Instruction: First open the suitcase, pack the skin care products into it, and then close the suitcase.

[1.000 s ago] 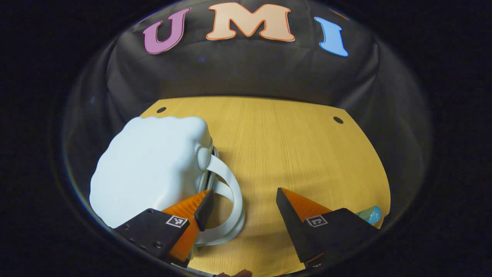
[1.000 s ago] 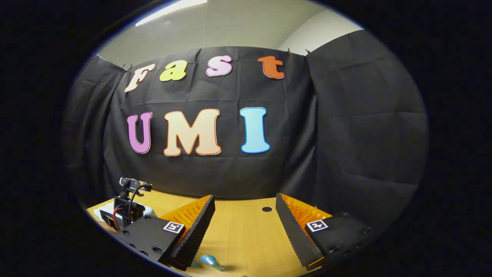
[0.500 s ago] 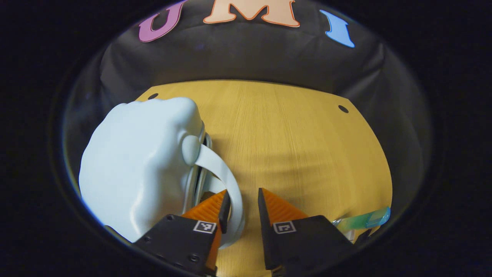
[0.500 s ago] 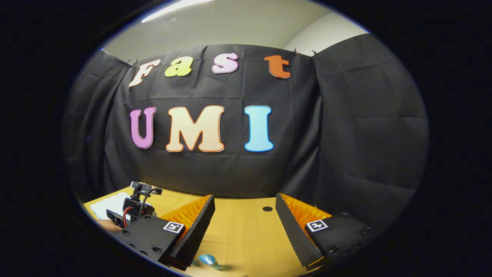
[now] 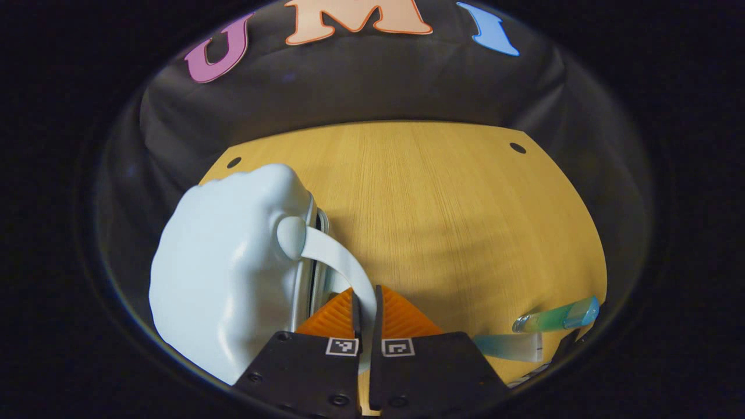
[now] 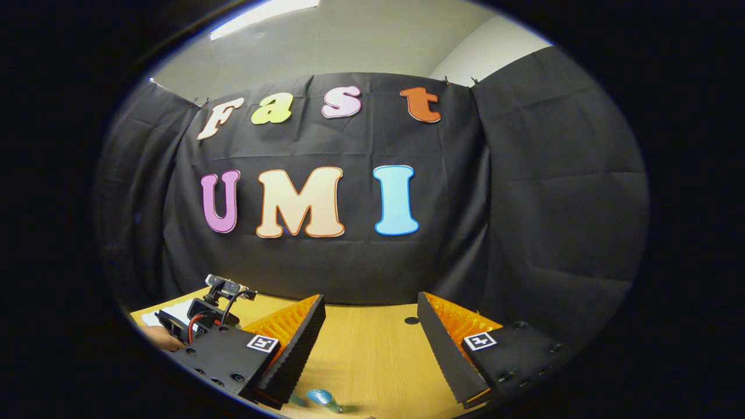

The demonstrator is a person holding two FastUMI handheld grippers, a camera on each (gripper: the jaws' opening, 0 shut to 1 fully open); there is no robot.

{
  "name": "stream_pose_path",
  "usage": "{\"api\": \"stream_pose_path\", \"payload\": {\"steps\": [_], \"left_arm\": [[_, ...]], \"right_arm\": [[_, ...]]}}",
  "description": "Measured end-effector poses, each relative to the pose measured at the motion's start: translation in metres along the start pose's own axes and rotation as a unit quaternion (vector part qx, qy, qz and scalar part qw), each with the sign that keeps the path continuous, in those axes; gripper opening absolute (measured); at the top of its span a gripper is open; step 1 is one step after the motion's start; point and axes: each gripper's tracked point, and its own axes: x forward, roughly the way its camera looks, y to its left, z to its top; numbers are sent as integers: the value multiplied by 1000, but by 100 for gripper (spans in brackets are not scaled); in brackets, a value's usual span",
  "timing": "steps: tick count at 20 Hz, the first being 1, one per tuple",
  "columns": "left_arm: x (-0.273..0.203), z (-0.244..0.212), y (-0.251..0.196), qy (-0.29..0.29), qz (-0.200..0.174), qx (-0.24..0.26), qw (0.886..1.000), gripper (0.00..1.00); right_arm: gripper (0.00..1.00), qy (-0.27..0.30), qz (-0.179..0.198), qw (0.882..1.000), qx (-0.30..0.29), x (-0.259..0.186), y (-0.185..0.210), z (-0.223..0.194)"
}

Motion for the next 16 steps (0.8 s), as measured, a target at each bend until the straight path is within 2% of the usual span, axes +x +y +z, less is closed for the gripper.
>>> {"api": "stream_pose_path", "payload": {"steps": [10,13,16], "left_arm": [[-85,48,11,-71,-4,-3,997,0],[-115,55,27,-92,-8,-22,995,0],[-138,67,64,-118,-3,-26,993,0]], "right_arm": [[99,-7,46,999,17,7,52,1],[99,-9,51,998,19,9,68,1],[99,-8,51,998,21,13,85,2]]}}
